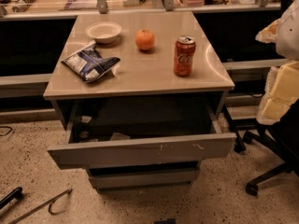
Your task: Close top drawer
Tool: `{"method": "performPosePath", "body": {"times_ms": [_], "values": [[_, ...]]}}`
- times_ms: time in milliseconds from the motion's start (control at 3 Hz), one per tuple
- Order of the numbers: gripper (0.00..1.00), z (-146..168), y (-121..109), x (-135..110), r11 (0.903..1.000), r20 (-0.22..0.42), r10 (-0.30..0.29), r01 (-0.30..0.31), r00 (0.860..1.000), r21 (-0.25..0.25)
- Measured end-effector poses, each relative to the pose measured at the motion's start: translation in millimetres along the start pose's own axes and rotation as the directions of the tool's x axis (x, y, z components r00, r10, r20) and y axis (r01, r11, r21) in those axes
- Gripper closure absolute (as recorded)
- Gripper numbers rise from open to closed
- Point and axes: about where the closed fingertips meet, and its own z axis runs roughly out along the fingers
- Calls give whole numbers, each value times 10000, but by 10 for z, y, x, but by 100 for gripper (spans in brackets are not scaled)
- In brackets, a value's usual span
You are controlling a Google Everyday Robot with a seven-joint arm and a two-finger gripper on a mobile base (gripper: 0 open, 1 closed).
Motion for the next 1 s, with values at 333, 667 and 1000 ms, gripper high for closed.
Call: {"method": "performPosePath", "body": {"times_ms": [333,667,1000], "values": [[0,0,0,0,10000,0,0,0,10000,0],[17,85,58,18,10000,132,39,-40,9999,48],[40,315,254,3,10000,595,-87,84,9982,52]]}}
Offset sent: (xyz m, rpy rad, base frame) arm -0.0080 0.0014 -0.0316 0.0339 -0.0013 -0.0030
